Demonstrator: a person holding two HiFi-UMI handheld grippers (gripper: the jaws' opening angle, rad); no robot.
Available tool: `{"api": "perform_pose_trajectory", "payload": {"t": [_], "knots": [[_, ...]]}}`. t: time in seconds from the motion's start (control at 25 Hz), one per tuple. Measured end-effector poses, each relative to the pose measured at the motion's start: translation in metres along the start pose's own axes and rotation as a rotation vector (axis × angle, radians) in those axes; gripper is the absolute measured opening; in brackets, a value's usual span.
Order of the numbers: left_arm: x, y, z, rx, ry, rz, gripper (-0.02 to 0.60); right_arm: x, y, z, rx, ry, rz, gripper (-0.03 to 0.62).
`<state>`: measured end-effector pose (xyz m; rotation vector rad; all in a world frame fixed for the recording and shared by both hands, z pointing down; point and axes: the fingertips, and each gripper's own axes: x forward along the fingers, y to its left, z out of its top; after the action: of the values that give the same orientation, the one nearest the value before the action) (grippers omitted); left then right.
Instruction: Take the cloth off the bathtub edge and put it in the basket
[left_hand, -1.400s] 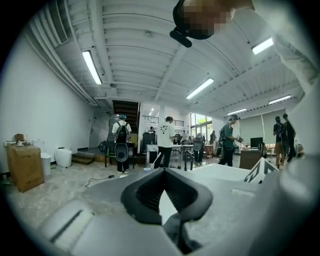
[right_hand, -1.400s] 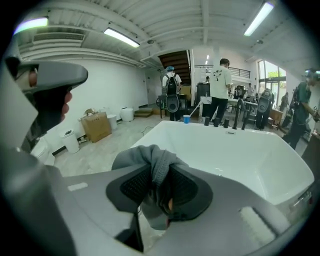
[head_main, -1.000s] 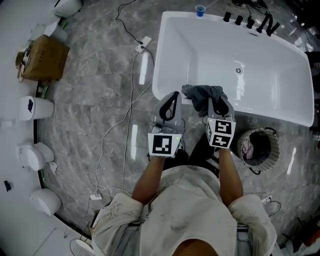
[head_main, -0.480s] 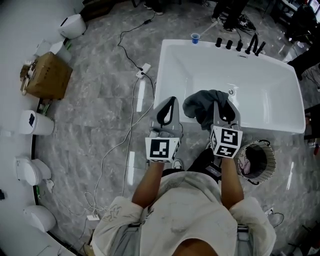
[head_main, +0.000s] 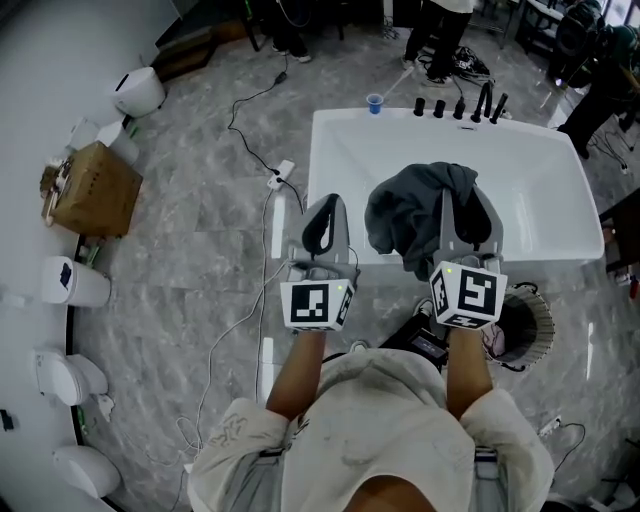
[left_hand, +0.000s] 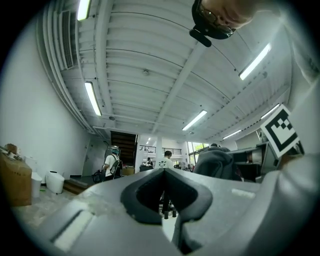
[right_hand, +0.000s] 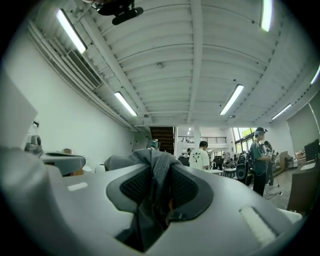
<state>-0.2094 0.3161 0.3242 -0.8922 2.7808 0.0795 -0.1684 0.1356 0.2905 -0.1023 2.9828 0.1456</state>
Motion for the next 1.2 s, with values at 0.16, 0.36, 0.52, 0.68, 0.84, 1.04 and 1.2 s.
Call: {"api": "perform_pose_trajectory", "payload": {"t": [0.16,0.36,0.52,0.68,0.84,1.04,1.2], "knots": [[0.004,0.001,0.004,-0.016,-0.016,-0.020,0.000,-0.006,0.002,0.027,-0.043,-0.076,-0.034,0.109],[0.006,-0.011,0.006,-0.033,-0.033,-0.060,0.000,-0.018,-0.003,0.035,-0.072,-0.089,-0.073,0.109],[0.014,-0.027,0.008,-0.045,-0.042,-0.105,0.000,-0.030,-0.019,0.037,-0.078,-0.089,-0.129,0.109],[0.024,-0.049,0.008,-0.054,-0.047,-0.157,0.000,-0.042,-0.041,0.039,-0.094,-0.094,-0.189,0.109],[0.037,-0.073,0.007,-0.075,-0.047,-0.214,0.000,-0.054,-0.066,0.043,-0.118,-0.086,-0.243,0.109],[0.054,-0.110,0.002,-0.095,-0.039,-0.292,0.000,-0.074,-0.102,0.045,-0.140,-0.071,-0.331,0.109],[0.069,-0.145,0.002,-0.103,-0.039,-0.376,0.000,-0.092,-0.133,0.047,-0.161,-0.059,-0.417,0.109]]}}
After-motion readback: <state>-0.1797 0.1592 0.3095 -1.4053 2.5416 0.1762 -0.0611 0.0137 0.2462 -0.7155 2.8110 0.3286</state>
